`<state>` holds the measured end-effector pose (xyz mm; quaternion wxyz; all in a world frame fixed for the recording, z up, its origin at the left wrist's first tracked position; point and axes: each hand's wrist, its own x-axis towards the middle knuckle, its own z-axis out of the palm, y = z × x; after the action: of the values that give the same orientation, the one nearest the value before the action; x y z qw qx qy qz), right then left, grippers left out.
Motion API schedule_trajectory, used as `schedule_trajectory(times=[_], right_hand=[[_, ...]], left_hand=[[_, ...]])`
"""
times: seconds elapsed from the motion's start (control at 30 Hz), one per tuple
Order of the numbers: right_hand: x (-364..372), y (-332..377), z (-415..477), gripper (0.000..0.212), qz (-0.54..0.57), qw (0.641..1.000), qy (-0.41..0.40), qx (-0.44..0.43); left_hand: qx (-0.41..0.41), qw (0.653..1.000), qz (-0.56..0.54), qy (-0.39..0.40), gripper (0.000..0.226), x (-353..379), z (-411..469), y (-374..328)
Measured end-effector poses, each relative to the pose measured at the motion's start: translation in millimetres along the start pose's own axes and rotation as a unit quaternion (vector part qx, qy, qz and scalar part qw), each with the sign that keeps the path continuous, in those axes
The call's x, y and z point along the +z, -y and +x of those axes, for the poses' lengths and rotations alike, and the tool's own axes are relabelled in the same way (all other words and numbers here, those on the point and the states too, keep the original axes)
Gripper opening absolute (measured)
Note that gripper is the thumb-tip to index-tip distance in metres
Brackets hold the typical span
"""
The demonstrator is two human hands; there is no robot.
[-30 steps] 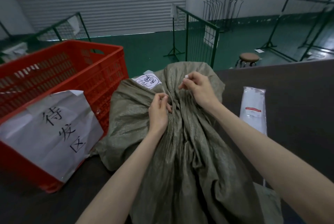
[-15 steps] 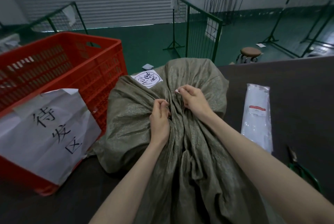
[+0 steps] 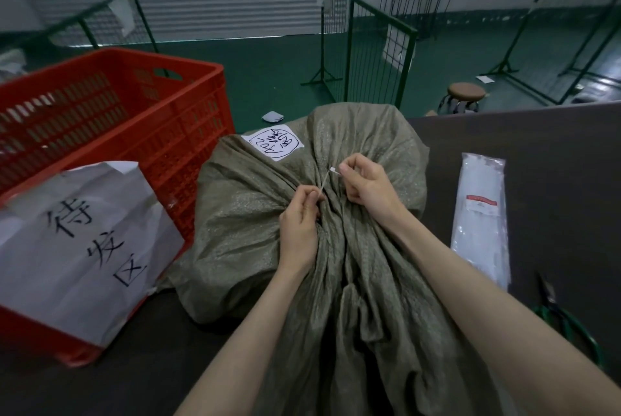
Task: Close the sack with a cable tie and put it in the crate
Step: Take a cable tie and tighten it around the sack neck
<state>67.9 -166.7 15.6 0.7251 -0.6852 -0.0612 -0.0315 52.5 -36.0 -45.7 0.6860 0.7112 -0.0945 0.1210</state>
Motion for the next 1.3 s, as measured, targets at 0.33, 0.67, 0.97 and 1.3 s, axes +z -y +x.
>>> schedule_trajectory(times=[0.33, 0.67, 0.97, 1.3], right_hand=[[-0.2, -0.1, -1.5, 0.024, -0.017, 1.0, 0.011, -0.006], [1.0, -1.8, -2.6, 0.021, -0.078, 0.997, 0.006, -0.019], [-2.3, -2.4, 1.1, 0.024, -0.032, 0.999, 0.017, 0.009], [-3.2, -3.4, -1.2, 0.021, -0.1, 0.992, 0.076, -0.017]], left_hand=[[0.003, 1.0, 0.027, -0.001, 0.018, -0.7, -1.0, -2.7], [-0.031, 0.999, -0.003, -0.015, 0.017, -2.1, -0.6, 0.5], [-0.013, 0.999, -0.036, -0.037, 0.015, -1.8, -3.5, -7.0], [-0.016, 0.996, -0.069, -0.045, 0.008, -2.4, -1.9, -4.7]])
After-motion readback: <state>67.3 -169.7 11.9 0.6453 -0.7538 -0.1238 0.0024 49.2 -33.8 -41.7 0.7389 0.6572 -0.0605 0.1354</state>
